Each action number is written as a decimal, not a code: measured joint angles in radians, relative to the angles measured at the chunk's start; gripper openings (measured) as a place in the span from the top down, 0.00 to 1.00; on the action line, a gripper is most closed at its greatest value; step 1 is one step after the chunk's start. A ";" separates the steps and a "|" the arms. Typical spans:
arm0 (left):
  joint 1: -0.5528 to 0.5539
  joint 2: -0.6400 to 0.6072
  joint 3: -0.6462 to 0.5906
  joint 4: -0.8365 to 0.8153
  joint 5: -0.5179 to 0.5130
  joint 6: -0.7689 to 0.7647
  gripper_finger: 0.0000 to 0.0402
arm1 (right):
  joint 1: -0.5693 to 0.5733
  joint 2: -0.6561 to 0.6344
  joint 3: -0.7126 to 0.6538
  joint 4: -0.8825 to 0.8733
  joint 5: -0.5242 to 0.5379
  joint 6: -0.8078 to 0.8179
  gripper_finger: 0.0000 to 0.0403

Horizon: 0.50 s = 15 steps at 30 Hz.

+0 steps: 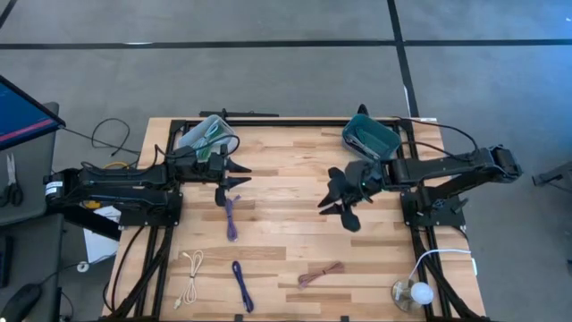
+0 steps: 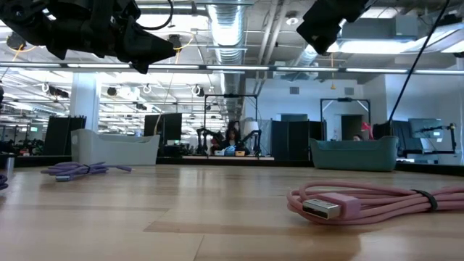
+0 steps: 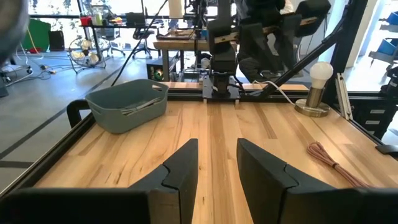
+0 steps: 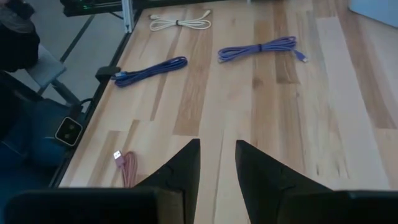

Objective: Pick & Place USB Port
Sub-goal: Put the brown charger cable into the white bin

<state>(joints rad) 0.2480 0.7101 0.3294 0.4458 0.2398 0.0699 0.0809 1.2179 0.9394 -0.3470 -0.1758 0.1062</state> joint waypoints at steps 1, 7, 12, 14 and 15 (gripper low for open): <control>0.000 0.000 0.000 0.000 0.000 0.000 0.73 | 0.004 0.000 0.000 0.001 -0.002 0.000 0.77; 0.000 0.000 0.000 0.004 0.000 0.000 0.73 | 0.011 0.007 0.000 0.015 -0.006 -0.001 0.77; 0.000 0.000 0.000 0.005 0.000 0.000 0.73 | 0.000 0.032 0.002 0.109 -0.004 0.055 0.77; 0.000 0.000 0.000 0.008 0.000 0.000 0.73 | -0.001 0.048 0.001 0.089 -0.003 0.100 0.77; 0.000 0.000 0.000 0.008 0.000 0.000 0.73 | 0.000 0.054 -0.002 0.064 -0.003 0.124 0.77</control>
<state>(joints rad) 0.2481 0.7101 0.3294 0.4538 0.2398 0.0697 0.0809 1.2723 0.9371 -0.2826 -0.1790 0.2307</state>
